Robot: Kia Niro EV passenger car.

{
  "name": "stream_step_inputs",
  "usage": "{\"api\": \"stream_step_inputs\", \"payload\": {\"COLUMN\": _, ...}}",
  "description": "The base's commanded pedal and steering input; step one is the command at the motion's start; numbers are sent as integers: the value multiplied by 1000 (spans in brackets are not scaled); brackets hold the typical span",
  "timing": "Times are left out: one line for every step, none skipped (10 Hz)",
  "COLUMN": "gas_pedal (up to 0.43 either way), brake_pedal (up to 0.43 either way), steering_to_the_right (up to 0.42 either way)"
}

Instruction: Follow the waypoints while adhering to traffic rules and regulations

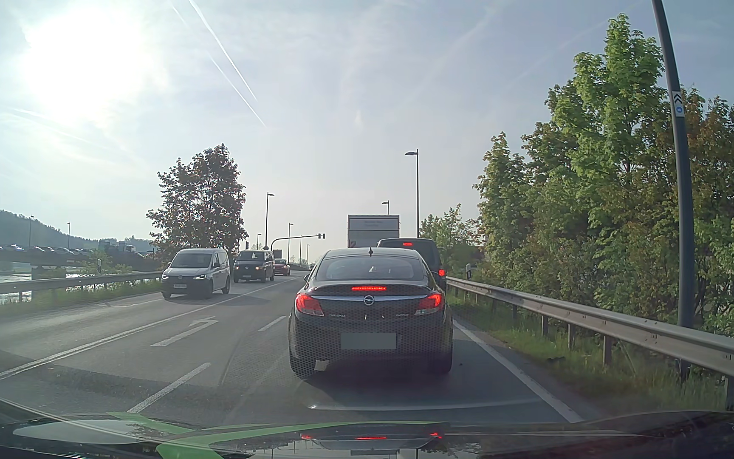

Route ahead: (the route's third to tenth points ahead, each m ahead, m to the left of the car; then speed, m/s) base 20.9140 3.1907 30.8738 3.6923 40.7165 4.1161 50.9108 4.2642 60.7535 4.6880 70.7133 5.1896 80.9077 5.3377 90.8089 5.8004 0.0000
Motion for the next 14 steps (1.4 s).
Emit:
{"api": "stream_step_inputs", "payload": {"gas_pedal": 0, "brake_pedal": 268, "steering_to_the_right": -1}}
{"api": "stream_step_inputs", "payload": {"gas_pedal": 0, "brake_pedal": 268, "steering_to_the_right": -1}}
{"api": "stream_step_inputs", "payload": {"gas_pedal": 0, "brake_pedal": 268, "steering_to_the_right": -1}}
{"api": "stream_step_inputs", "payload": {"gas_pedal": 0, "brake_pedal": 268, "steering_to_the_right": -1}}
{"api": "stream_step_inputs", "payload": {"gas_pedal": 0, "brake_pedal": 268, "steering_to_the_right": -1}}
{"api": "stream_step_inputs", "payload": {"gas_pedal": 0, "brake_pedal": 268, "steering_to_the_right": -1}}
{"api": "stream_step_inputs", "payload": {"gas_pedal": 0, "brake_pedal": 268, "steering_to_the_right": -1}}
{"api": "stream_step_inputs", "payload": {"gas_pedal": 0, "brake_pedal": 268, "steering_to_the_right": -1}}
{"api": "stream_step_inputs", "payload": {"gas_pedal": 0, "brake_pedal": 268, "steering_to_the_right": -1}}
{"api": "stream_step_inputs", "payload": {"gas_pedal": 0, "brake_pedal": 268, "steering_to_the_right": -1}}
{"api": "stream_step_inputs", "payload": {"gas_pedal": 0, "brake_pedal": 268, "steering_to_the_right": -1}}
{"api": "stream_step_inputs", "payload": {"gas_pedal": 0, "brake_pedal": 268, "steering_to_the_right": -1}}
{"api": "stream_step_inputs", "payload": {"gas_pedal": 0, "brake_pedal": 268, "steering_to_the_right": -1}}
{"api": "stream_step_inputs", "payload": {"gas_pedal": 0, "brake_pedal": 268, "steering_to_the_right": -1}}
